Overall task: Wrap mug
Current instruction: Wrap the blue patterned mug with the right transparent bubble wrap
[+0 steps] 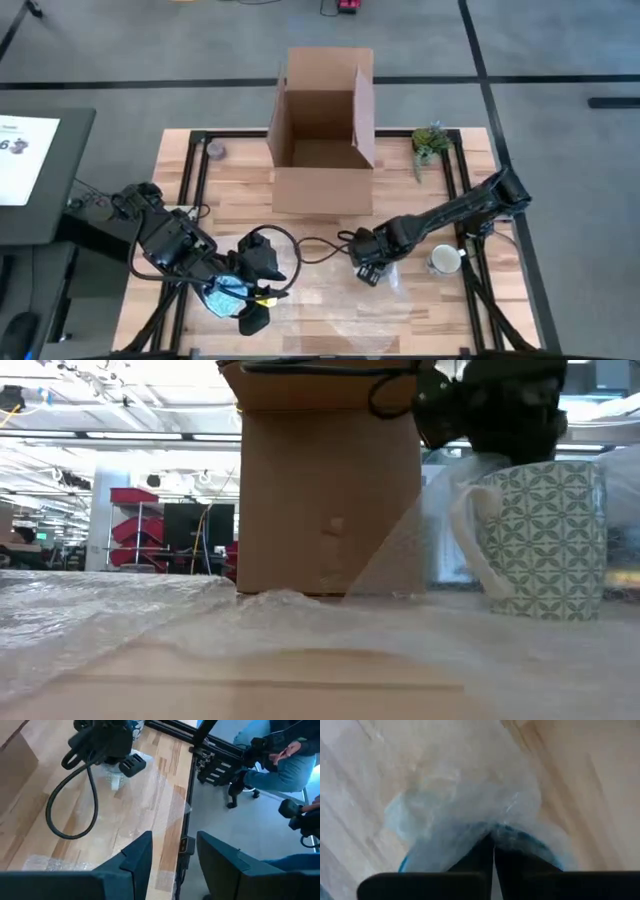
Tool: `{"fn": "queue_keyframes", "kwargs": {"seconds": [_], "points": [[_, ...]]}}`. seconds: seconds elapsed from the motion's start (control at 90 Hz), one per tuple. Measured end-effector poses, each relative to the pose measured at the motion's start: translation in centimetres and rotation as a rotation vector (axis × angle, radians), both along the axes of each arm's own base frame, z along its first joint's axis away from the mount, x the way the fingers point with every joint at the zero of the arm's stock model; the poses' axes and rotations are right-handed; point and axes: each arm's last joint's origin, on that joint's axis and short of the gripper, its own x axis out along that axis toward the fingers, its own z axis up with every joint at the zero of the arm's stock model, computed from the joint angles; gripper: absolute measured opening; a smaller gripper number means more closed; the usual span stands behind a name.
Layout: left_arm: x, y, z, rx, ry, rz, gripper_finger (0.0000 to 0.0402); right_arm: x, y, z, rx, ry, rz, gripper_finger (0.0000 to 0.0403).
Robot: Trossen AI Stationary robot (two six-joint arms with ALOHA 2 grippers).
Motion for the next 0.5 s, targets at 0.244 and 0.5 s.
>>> {"fn": "queue_keyframes", "kwargs": {"seconds": [0.244,0.5], "points": [[0.0,0.0,0.0,0.005,0.0,-0.006,0.0134,-0.3,0.1,3.9,0.019,0.074,0.042,0.0001],[0.0,0.0,0.0,0.005,0.0,-0.006,0.0134,-0.8,-0.2,7.5,0.048,0.137,0.003,0.0022]]}}
